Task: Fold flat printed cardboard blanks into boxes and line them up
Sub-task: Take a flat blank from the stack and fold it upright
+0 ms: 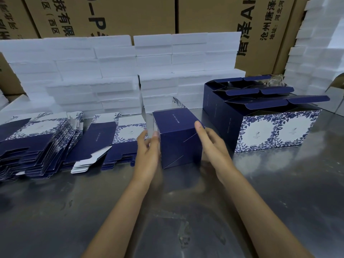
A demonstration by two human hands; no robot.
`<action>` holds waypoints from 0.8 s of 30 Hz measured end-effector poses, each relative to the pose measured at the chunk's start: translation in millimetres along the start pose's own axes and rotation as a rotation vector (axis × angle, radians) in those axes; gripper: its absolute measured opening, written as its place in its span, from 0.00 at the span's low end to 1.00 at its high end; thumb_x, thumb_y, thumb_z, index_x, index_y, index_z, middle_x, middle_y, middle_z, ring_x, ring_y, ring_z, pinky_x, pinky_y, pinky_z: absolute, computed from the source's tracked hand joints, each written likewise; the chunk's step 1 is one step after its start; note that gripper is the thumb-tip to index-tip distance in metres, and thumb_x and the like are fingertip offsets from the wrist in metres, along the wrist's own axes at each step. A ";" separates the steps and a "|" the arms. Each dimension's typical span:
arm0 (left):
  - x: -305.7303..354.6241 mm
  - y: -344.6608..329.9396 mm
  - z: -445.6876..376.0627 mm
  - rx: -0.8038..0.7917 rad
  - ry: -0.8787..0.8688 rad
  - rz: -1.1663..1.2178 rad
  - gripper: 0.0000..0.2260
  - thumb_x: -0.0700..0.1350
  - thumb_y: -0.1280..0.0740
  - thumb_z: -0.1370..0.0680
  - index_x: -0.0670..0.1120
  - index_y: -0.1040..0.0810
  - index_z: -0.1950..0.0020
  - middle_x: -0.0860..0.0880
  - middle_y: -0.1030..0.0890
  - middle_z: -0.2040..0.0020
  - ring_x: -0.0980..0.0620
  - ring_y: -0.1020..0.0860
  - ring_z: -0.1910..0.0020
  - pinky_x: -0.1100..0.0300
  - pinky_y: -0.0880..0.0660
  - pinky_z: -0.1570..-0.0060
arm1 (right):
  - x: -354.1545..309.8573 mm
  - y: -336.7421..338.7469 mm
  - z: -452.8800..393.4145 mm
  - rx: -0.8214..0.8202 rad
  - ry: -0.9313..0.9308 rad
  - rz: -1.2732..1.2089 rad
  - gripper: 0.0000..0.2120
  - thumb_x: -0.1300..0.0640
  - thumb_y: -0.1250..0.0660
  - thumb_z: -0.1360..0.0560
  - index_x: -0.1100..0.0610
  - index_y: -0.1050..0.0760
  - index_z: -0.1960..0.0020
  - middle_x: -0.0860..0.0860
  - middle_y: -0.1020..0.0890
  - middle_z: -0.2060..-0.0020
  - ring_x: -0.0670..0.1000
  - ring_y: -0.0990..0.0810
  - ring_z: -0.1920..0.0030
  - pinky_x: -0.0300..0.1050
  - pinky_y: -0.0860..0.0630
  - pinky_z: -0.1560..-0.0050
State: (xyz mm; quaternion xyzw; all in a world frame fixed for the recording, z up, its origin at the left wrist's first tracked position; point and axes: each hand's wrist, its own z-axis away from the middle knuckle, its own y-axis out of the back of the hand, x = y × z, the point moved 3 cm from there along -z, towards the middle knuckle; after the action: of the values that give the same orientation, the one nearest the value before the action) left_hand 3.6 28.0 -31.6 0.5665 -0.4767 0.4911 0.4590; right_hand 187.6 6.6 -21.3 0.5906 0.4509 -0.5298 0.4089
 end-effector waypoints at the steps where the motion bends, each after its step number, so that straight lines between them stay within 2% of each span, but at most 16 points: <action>1: -4.4 -0.8 -1.8 -0.051 0.051 0.017 0.24 0.65 0.41 0.20 0.58 0.35 0.26 0.60 0.24 0.37 0.62 0.24 0.42 0.64 0.29 0.44 | 0.2 1.8 -1.0 0.037 0.011 0.010 0.23 0.29 0.34 0.26 0.48 0.19 0.47 0.41 0.15 0.50 0.40 0.18 0.50 0.38 0.28 0.50; 3: -8.0 -1.9 -2.5 -0.168 0.122 0.075 0.33 0.71 0.38 0.25 0.57 0.36 0.25 0.55 0.26 0.30 0.55 0.25 0.33 0.53 0.31 0.30 | 1.5 6.6 -4.7 0.082 0.050 0.003 0.18 0.34 0.32 0.24 0.49 0.19 0.54 0.41 0.17 0.58 0.42 0.20 0.56 0.40 0.27 0.53; 4: -6.1 -2.1 -0.9 -0.230 0.130 0.113 0.38 0.74 0.36 0.29 0.58 0.37 0.24 0.56 0.28 0.27 0.54 0.27 0.30 0.50 0.34 0.27 | 0.8 8.7 -6.5 0.089 0.058 -0.014 0.14 0.38 0.31 0.25 0.49 0.19 0.57 0.41 0.18 0.62 0.42 0.21 0.59 0.41 0.27 0.54; 6: 1.1 -3.0 2.4 -0.300 0.090 0.162 0.46 0.76 0.30 0.37 0.65 0.42 0.23 0.59 0.31 0.25 0.57 0.30 0.28 0.49 0.37 0.25 | -2.3 11.1 -9.3 0.080 0.016 -0.110 0.07 0.45 0.31 0.29 0.46 0.17 0.62 0.42 0.19 0.63 0.45 0.22 0.59 0.43 0.24 0.54; 8: 6.3 -1.8 1.8 -0.273 0.021 0.175 0.49 0.72 0.23 0.40 0.72 0.45 0.26 0.62 0.30 0.27 0.60 0.29 0.29 0.53 0.35 0.27 | -1.7 11.9 -11.3 0.071 -0.048 -0.217 0.09 0.50 0.35 0.31 0.43 0.16 0.64 0.42 0.17 0.62 0.47 0.22 0.58 0.44 0.24 0.52; 10: 11.5 0.5 0.7 -0.218 -0.071 0.148 0.48 0.63 0.18 0.41 0.77 0.44 0.30 0.65 0.26 0.32 0.65 0.26 0.33 0.63 0.30 0.35 | 2.0 13.2 -11.6 0.096 -0.030 -0.148 0.14 0.56 0.37 0.26 0.44 0.14 0.59 0.40 0.15 0.60 0.43 0.20 0.57 0.36 0.24 0.53; 11: 13.5 1.3 1.1 -0.204 -0.112 0.124 0.47 0.59 0.17 0.40 0.78 0.43 0.32 0.65 0.25 0.33 0.66 0.25 0.35 0.65 0.28 0.38 | 4.4 13.9 -11.9 0.116 0.005 -0.067 0.15 0.60 0.38 0.23 0.46 0.14 0.54 0.41 0.14 0.56 0.40 0.18 0.55 0.32 0.24 0.54; 12: 14.5 1.9 1.5 -0.200 -0.138 0.106 0.47 0.58 0.17 0.40 0.77 0.42 0.31 0.64 0.25 0.33 0.65 0.25 0.35 0.65 0.27 0.39 | 5.8 14.1 -11.7 0.135 0.038 -0.001 0.15 0.63 0.38 0.21 0.47 0.16 0.48 0.44 0.14 0.51 0.39 0.18 0.52 0.30 0.24 0.53; 14: 16.6 2.0 3.4 -0.194 -0.143 0.099 0.43 0.62 0.21 0.38 0.70 0.39 0.27 0.58 0.25 0.32 0.61 0.24 0.36 0.60 0.26 0.39 | 4.9 14.1 -9.9 0.155 0.039 0.030 0.14 0.63 0.37 0.18 0.49 0.19 0.40 0.48 0.16 0.44 0.43 0.18 0.47 0.32 0.24 0.50; 16: 18.7 0.4 4.1 -0.172 -0.101 0.100 0.36 0.71 0.29 0.37 0.67 0.32 0.30 0.55 0.22 0.35 0.60 0.22 0.40 0.57 0.25 0.42 | 2.7 15.2 -9.3 0.161 0.016 -0.026 0.12 0.59 0.38 0.17 0.45 0.20 0.42 0.47 0.16 0.44 0.43 0.18 0.47 0.32 0.23 0.50; 18: 21.8 0.6 4.0 -0.133 -0.041 0.167 0.32 0.76 0.35 0.37 0.64 0.25 0.36 0.52 0.18 0.41 0.61 0.22 0.49 0.59 0.25 0.46 | -3.0 13.2 -6.8 0.137 -0.022 -0.085 0.08 0.48 0.38 0.16 0.41 0.21 0.44 0.44 0.16 0.42 0.41 0.17 0.45 0.38 0.23 0.42; 19: 23.4 1.7 3.1 -0.111 -0.019 0.205 0.33 0.76 0.37 0.38 0.61 0.23 0.38 0.52 0.17 0.46 0.62 0.22 0.54 0.62 0.25 0.52 | -5.6 11.0 -5.1 0.103 -0.040 -0.124 0.10 0.41 0.38 0.18 0.40 0.21 0.41 0.42 0.17 0.41 0.40 0.17 0.43 0.42 0.23 0.39; 21: 26.8 3.7 2.8 -0.091 -0.011 0.223 0.32 0.75 0.38 0.36 0.59 0.21 0.40 0.56 0.18 0.55 0.63 0.22 0.63 0.67 0.27 0.65 | -10.5 5.4 -2.8 -0.002 -0.047 -0.206 0.29 0.26 0.37 0.28 0.39 0.24 0.32 0.41 0.19 0.36 0.43 0.20 0.37 0.51 0.26 0.32; 22: 28.3 4.4 4.2 -0.087 -0.023 0.214 0.29 0.74 0.37 0.35 0.59 0.20 0.42 0.58 0.19 0.58 0.63 0.23 0.65 0.69 0.28 0.69 | -11.9 2.2 -1.4 -0.051 -0.034 -0.217 0.36 0.20 0.36 0.34 0.36 0.26 0.31 0.41 0.20 0.34 0.44 0.21 0.34 0.52 0.27 0.31; 24: 30.3 5.0 7.9 -0.086 -0.047 0.191 0.22 0.70 0.33 0.34 0.61 0.20 0.45 0.60 0.19 0.57 0.62 0.22 0.64 0.70 0.29 0.69 | -13.0 -2.7 3.0 -0.124 0.014 -0.147 0.38 0.17 0.34 0.42 0.26 0.29 0.33 0.38 0.22 0.32 0.41 0.24 0.33 0.49 0.29 0.33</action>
State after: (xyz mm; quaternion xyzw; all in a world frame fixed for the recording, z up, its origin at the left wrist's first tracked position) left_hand 1.5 16.9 -2.0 0.5097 -0.5599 0.4982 0.4224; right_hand 183.8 3.1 -8.7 0.5330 0.5280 -0.5252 0.4015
